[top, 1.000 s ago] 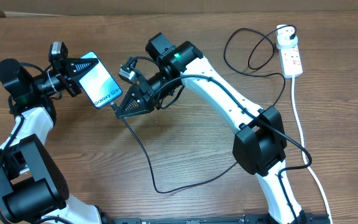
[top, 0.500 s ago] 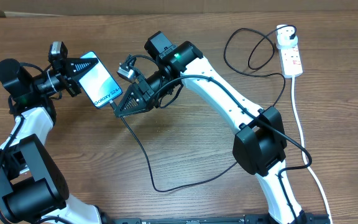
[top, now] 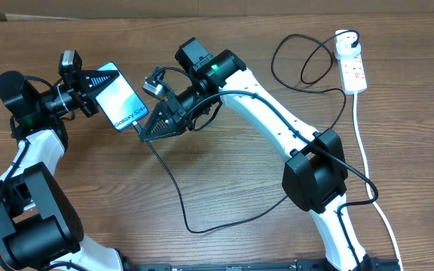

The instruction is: Plug charger to phone and switch on socket

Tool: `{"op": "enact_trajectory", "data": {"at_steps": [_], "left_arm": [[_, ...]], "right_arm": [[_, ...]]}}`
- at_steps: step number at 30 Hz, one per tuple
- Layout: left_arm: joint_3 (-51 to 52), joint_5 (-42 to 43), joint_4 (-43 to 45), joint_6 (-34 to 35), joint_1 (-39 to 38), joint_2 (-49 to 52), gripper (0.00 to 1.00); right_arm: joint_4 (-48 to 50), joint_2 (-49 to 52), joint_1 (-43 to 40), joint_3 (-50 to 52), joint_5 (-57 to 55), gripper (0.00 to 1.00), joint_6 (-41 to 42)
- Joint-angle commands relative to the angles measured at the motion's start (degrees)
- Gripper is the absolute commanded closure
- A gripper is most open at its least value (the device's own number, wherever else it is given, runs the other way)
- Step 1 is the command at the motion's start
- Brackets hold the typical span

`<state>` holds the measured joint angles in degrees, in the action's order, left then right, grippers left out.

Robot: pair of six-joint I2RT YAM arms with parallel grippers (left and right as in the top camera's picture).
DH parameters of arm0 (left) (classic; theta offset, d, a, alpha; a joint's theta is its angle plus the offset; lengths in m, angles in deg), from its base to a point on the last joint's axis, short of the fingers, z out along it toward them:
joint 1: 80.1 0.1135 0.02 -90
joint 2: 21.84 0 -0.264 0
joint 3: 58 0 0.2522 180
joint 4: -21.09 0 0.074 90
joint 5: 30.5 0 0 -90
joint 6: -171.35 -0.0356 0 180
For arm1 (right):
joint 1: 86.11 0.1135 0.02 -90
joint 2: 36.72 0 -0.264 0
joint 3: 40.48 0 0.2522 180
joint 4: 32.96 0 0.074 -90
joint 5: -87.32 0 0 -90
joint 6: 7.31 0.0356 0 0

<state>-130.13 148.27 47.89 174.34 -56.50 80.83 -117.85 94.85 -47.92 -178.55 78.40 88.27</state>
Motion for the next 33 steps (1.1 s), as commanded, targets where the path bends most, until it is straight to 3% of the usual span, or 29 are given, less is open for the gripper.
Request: {"op": "enact_trajectory", "data": {"at_steps": [1,19,33], "left_arm": [[-0.85,1.31,0.42,0.26,-0.37,-0.79,0.95],[-0.85,1.31,0.42,0.22,-0.37,-0.79,0.96],[-0.85,1.73,0.42,-0.28,-0.37,-0.79,0.96]], "right_arm": [[0.13,-1.68,-0.92,0.17,-1.46,0.96,0.44],[0.07,-1.68,-1.62,0.17,-1.29,0.96,0.68],[6.64,-1.68,-1.31,0.17,-1.05,0.96,7.61]]}}
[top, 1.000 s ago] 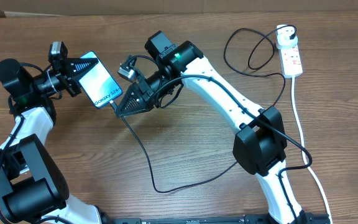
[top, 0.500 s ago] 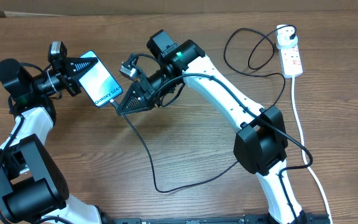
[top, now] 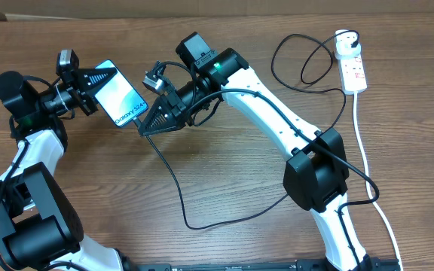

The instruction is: Plug charger to phone and switch on socket

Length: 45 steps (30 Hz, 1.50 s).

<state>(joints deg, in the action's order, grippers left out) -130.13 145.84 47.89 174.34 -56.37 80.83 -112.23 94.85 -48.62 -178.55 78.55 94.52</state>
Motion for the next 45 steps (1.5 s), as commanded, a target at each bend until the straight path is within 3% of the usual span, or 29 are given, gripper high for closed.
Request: {"op": "enact_trajectory", "data": {"at_steps": [1,40,41,43,45], "left_arm": [[-0.85,4.15,0.42,-0.44,-0.52,-0.79,0.96],[-0.85,4.2,0.44,-0.2,-2.51,-0.81,0.96],[-0.85,4.2,0.44,-0.22,-2.51,-0.81,0.96],[-0.85,4.17,0.44,-0.2,-2.51,-0.79,0.96],[-0.85,4.17,0.44,-0.22,-2.47,-0.81,0.96]], "right_arm": [[1.27,-1.68,-0.61,0.17,-1.2,0.96,1.66],[11.23,-0.5,-1.14,0.17,-4.37,0.96,10.64],[11.19,-0.5,-1.18,0.17,-4.63,0.96,10.64],[10.97,-0.5,-1.27,0.17,-4.72,0.81,10.45],[10.95,-0.5,-1.42,0.17,-4.72,0.75,10.45]]}}
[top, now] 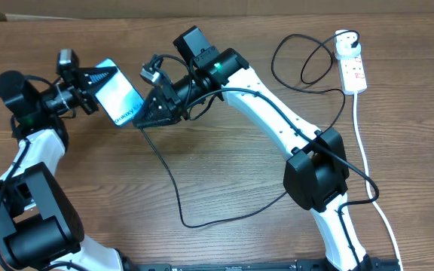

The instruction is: Plug charger to phone and switch on socket

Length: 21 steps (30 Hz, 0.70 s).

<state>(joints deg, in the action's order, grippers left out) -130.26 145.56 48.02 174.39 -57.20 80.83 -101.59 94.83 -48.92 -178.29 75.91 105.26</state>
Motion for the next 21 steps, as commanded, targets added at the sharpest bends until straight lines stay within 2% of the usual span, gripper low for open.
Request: {"op": "enact_trajectory", "data": {"at_steps": [1,12,15,21], "left_arm": [[-0.72,4.46,0.31,-0.26,-1.6,-0.79,0.96],[-0.72,4.46,0.31,-2.16,-1.49,-0.79,0.96],[-0.72,4.46,0.28,-5.29,-1.49,-0.79,0.96],[-0.72,3.74,-0.04,-14.25,-2.29,-0.79,0.96]], "right_arm": [[0.09,-0.48,-1.27,-0.09,-2.08,0.71,-0.28],[-9.62,-0.61,-4.7,-0.09,-2.54,0.59,-9.42],[-11.47,-1.14,-6.99,-0.09,-2.71,0.55,-11.61],[-14.62,-2.75,-12.74,-0.15,-8.41,0.39,-14.14]]}}
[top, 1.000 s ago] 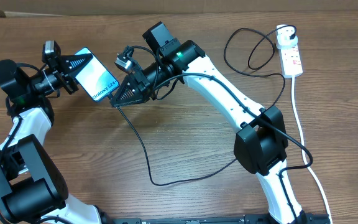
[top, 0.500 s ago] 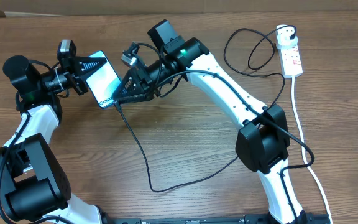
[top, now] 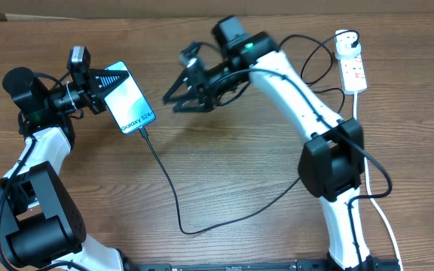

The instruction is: Plug charger to phone and switch on socket

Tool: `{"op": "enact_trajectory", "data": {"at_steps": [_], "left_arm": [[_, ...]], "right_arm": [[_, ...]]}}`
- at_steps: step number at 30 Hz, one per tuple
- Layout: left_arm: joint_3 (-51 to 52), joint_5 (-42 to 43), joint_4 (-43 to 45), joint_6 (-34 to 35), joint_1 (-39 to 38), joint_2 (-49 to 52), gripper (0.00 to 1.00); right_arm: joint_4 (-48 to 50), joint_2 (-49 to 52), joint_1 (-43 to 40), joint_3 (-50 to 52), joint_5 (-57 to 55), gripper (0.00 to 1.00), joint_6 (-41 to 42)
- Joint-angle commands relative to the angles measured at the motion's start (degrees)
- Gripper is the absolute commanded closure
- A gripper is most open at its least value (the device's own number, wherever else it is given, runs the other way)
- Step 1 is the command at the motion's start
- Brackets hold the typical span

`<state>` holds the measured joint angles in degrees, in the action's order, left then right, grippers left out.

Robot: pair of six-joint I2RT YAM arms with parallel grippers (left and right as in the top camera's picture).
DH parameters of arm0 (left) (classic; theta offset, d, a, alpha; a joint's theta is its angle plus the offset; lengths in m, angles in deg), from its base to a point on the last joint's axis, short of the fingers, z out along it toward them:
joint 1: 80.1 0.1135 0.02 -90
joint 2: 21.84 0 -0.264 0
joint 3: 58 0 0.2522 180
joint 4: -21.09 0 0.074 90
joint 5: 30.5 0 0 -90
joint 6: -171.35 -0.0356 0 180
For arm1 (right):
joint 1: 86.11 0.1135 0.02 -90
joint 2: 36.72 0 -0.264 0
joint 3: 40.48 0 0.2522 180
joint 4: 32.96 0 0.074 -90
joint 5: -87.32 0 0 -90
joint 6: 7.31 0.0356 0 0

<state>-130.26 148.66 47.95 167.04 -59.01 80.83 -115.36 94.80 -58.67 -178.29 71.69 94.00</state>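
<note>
A phone [top: 131, 106] with a lit screen is held off the table at the left, and my left gripper [top: 102, 84] is shut on its upper end. The black charger cable [top: 173, 197] has its plug [top: 143, 132] sitting in the phone's lower end. From there it loops down across the table and back up to the white power strip [top: 353, 71] at the far right. My right gripper [top: 173, 98] hangs right of the phone, apart from it, open and holding nothing. The strip's switch is too small to read.
A white adapter [top: 345, 38] sits in the strip's far end, with coiled black cable [top: 301, 56] beside it. The strip's white lead [top: 362, 143] runs down the right edge. Bare wooden table lies around the cable loop.
My right gripper was against the phone's lower end with the cable plug in it. It now sits well to the right, open, and the plug stays in the phone. The phone has tilted slightly.
My left gripper held the phone throughout. My right gripper held the cable plug at the phone's lower end and stood closer against it at each moment. Now the plug is in the phone and the right gripper has let go and moved away.
</note>
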Motion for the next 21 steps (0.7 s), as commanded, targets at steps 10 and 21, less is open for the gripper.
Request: {"op": "enact_trajectory", "data": {"at_steps": [10,21], "left_arm": [[-0.76,-3.19,-6.43,-20.13,-6.75,1.05,0.96],[-5.33,-10.29,-6.29,-20.55,-13.35,9.75,0.96]], "right_arm": [[-12.9,-4.57,-8.81,-0.2,-31.32,0.37,-6.71],[-17.05,-4.57,-8.83,-0.2,-36.65,0.36,-7.32]]}}
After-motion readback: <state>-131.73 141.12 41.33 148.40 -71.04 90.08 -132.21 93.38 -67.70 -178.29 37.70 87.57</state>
